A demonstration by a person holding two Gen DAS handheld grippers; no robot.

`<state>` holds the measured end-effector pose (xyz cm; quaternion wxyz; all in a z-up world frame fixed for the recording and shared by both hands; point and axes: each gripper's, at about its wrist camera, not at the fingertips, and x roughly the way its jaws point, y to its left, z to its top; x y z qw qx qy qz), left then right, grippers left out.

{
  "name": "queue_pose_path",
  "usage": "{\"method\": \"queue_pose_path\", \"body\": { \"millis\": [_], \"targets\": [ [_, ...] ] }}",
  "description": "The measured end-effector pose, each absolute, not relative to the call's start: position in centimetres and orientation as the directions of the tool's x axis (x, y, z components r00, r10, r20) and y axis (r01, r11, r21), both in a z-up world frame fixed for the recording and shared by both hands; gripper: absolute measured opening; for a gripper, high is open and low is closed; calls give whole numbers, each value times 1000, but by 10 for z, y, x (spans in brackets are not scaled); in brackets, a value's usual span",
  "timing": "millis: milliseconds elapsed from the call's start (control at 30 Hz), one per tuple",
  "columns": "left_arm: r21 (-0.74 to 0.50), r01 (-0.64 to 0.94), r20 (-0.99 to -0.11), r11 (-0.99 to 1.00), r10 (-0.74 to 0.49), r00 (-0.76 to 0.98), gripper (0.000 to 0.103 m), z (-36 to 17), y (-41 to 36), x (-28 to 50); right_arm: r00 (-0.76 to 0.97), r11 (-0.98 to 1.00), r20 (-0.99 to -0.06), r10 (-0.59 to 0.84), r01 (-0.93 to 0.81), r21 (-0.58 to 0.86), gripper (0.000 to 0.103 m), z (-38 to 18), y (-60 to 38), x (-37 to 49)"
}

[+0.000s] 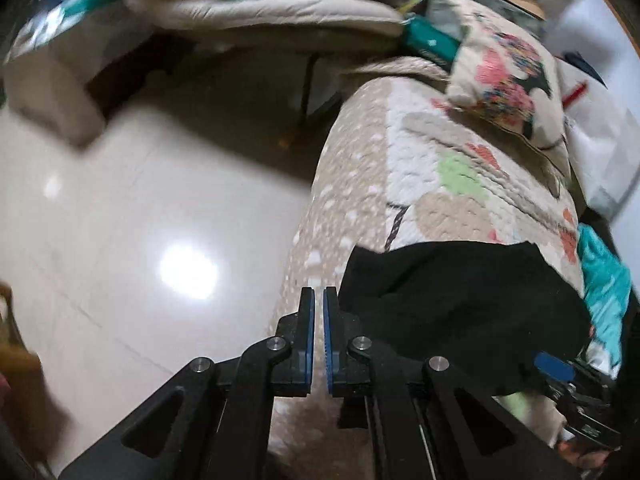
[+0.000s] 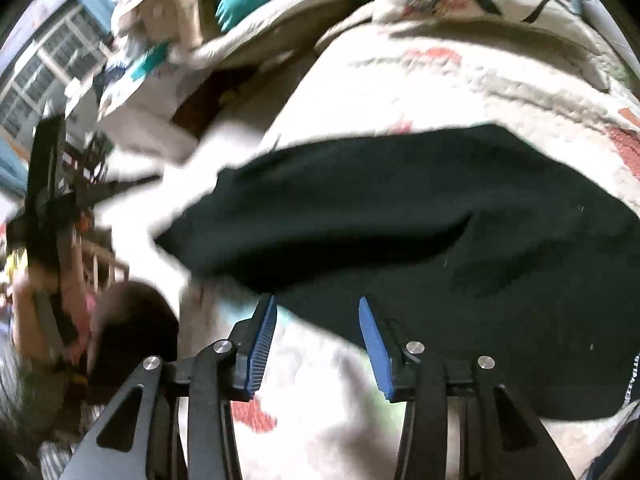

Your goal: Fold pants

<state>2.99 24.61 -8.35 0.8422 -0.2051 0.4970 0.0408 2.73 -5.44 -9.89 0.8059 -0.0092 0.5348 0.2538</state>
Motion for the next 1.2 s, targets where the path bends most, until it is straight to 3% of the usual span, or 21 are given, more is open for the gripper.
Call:
{"method": "queue_pose_path", "body": {
  "millis": [133,200,267,433,567,700,733,767,1000,1200],
  "targets": [
    [-361,-289,-868,887,-207,451,23,-103,235,34,264,878,-874,408,-375,296,47,-121,-47,46],
    [-376,-271,-870,886,-237,432,36,-111,222,31,211,863,-877,431,-381,332,47,-123,-39,47],
    [-373,-276,-877,886,-240,416,40,-119,215,26,218,837,-863,456,-435,333,47,-115,-24,47],
    [-427,-289,-872,857,-305,383,40,-139,208,10,192,744,-838,510,-587,318,50,-97,40,72],
    [-464,-289,-856,837,-340,390,31,-146,205,1,74,671,-868,490,-668,322,60,-111,97,93],
    [-498,-272,-831,823,-364,420,19,-146,206,-1,63,627,-926,372,-753,201,62,-139,138,90],
    [-502,-269,-827,822,-366,426,18,-145,205,-2,63,621,-942,329,-766,166,50,-148,144,87],
    [-509,-267,-823,818,-372,430,16,-145,206,-1,74,618,-953,293,-776,129,23,-151,147,84],
    [-583,-285,-774,761,-414,479,15,-133,222,4,154,652,-917,367,-746,136,19,-123,144,91],
    [-561,-343,-792,753,-369,487,17,-137,236,29,197,712,-915,353,-690,127,23,-121,155,114]
  ]
}}
